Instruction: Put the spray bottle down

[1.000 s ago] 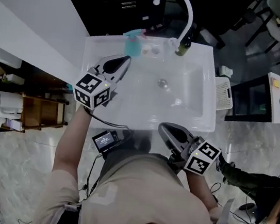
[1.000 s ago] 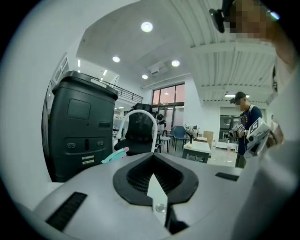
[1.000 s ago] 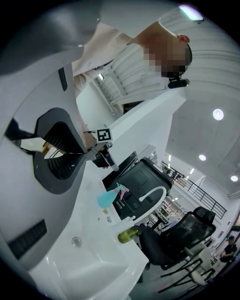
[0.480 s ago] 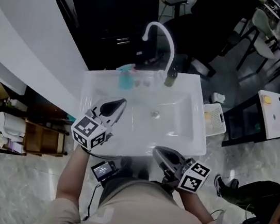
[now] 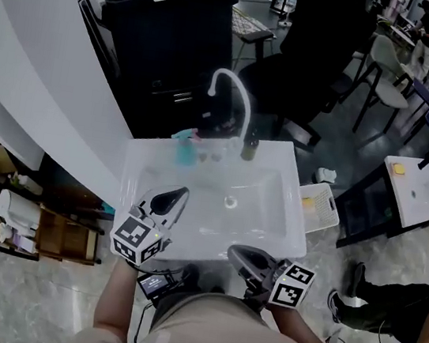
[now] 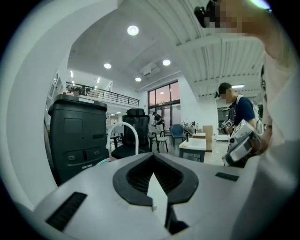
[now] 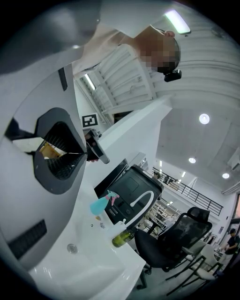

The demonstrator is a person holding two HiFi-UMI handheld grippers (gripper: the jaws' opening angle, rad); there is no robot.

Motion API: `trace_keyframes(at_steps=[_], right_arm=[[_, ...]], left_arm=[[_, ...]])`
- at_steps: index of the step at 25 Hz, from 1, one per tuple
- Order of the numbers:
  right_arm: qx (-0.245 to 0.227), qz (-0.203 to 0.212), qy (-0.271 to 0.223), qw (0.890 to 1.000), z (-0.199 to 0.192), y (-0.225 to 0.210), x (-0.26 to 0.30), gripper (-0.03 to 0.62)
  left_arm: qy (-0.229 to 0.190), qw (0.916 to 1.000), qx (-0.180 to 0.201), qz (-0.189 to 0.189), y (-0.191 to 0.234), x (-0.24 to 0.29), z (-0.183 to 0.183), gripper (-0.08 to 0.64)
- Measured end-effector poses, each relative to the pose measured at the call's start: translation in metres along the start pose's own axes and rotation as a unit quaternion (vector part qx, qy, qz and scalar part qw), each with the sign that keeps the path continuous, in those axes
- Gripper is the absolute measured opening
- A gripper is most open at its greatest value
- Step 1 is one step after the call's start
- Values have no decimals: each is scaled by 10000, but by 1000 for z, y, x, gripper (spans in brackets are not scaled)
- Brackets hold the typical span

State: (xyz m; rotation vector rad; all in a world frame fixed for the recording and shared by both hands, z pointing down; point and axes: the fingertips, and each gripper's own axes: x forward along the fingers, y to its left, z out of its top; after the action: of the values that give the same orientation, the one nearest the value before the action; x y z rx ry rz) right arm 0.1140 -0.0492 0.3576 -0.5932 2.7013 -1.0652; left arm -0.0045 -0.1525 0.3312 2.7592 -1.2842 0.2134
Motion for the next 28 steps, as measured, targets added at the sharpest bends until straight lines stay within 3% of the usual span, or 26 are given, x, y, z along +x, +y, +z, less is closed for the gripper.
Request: trace_keyframes(at_steps=[5, 13, 21, 28], right_arm=[[-71, 69, -203, 9997, 9, 4, -7, 21], [-101, 157, -94, 9998, 5, 14, -13, 21], [-135, 327, 3, 9994, -1, 27, -16, 21], [-192, 420, 164, 9988, -12, 35, -22, 21]], left_arm=[[16, 10000, 52, 57, -11, -7, 5, 9], [-41, 10000, 24, 34, -30, -19, 16, 9], [14, 9997, 239, -18, -59, -36, 24, 9], [-51, 9984, -342, -439, -92, -56, 27, 9]])
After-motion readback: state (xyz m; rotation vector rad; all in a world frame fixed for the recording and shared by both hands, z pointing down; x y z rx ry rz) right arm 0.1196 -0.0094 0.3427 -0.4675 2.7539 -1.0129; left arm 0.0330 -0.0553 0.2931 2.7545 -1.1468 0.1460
